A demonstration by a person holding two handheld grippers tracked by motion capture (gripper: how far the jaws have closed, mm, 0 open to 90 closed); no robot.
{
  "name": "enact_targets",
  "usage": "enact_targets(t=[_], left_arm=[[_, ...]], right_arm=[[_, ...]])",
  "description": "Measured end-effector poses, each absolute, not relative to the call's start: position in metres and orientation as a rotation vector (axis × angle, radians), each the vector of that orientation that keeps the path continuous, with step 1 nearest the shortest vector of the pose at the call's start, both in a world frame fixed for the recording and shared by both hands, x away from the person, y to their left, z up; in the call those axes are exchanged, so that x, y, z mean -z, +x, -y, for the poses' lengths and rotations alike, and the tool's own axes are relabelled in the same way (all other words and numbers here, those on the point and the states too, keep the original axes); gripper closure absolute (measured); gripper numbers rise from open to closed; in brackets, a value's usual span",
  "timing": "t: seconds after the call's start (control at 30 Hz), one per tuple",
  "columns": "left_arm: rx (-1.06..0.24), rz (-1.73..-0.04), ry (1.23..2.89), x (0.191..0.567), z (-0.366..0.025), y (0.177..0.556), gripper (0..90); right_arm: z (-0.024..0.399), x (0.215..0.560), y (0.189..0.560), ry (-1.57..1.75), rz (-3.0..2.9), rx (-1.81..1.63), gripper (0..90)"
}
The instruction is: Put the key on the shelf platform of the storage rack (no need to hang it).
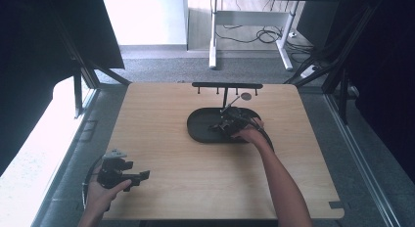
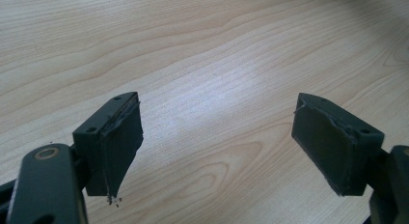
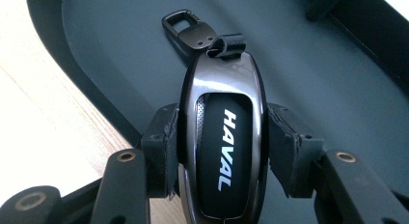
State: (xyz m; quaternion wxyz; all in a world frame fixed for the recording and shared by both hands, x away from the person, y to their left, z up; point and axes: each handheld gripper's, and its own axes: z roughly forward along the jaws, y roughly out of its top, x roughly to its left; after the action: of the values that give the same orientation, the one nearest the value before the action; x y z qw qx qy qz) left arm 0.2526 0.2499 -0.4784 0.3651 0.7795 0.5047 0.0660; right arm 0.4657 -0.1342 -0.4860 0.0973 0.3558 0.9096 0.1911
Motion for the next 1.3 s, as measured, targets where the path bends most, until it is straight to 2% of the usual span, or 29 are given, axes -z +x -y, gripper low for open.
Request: enact_targets(t=[0.67,0.8,0.87,1.1,1.3], left_arm=[[-0.169,-1.304,2.0,0.478,-0.251,0.252,18.4],[-0.169,-1.309,2.0,0.479,-0.252,0.253,18.4],[-0.169,-1.307,1.999,0.479,-0.252,0.253,18.4],[-0.174,-1.306,2.0,0.479,-0.25,0.253,18.4],[-0.174,-1.303,2.005,0.479,-0.25,0.253,18.4]], right_arm=[[0.14,0.507,0.478,1.111,-2.677,-0.515,47.3],[0.14,0.502,0.475,1.106,-2.628,-0.513,36.8],[0.139,0.501,0.473,1.099,-2.62,-0.517,35.0],[0.145,0.481,0.449,1.059,-2.579,-0.636,30.6],[0.151,0.465,0.426,1.015,-2.544,-0.757,31.8]])
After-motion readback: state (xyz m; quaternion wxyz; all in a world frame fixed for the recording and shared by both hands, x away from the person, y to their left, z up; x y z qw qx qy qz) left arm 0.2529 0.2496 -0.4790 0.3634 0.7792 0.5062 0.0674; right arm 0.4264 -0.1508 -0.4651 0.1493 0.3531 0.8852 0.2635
